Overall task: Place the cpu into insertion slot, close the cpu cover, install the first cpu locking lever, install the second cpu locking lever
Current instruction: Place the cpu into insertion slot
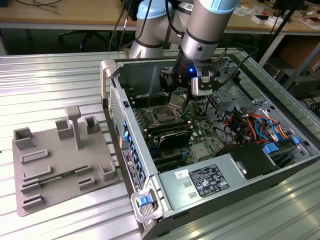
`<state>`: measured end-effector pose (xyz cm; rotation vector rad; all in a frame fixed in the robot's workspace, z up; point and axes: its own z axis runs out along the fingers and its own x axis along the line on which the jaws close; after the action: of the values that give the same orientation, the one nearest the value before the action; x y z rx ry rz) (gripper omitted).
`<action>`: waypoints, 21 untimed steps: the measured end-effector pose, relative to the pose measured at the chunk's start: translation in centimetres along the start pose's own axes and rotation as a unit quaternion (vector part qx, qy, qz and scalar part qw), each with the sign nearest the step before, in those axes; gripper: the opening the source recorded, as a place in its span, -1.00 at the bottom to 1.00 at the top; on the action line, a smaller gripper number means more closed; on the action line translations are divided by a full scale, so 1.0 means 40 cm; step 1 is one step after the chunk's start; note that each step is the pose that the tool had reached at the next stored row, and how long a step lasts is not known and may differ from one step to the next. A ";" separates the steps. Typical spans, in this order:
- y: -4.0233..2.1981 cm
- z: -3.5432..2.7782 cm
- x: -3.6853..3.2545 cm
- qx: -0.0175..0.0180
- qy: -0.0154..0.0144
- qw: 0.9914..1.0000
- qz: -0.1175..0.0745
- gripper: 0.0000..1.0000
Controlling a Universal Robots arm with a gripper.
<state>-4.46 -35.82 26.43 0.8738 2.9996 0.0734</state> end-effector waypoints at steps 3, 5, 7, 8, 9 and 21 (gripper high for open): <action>0.000 0.000 0.000 0.000 0.000 1.000 0.001 0.09; 0.000 0.001 0.000 0.001 0.000 1.000 0.003 0.09; 0.000 0.001 0.000 0.001 -0.001 1.000 0.003 0.09; 0.000 0.001 0.000 0.001 -0.001 1.000 0.005 0.09; 0.000 0.001 0.000 0.001 -0.001 1.000 0.005 0.09; 0.000 0.002 0.000 0.003 -0.002 1.000 0.009 0.09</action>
<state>-4.46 -35.82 26.36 0.9000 2.9896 0.0631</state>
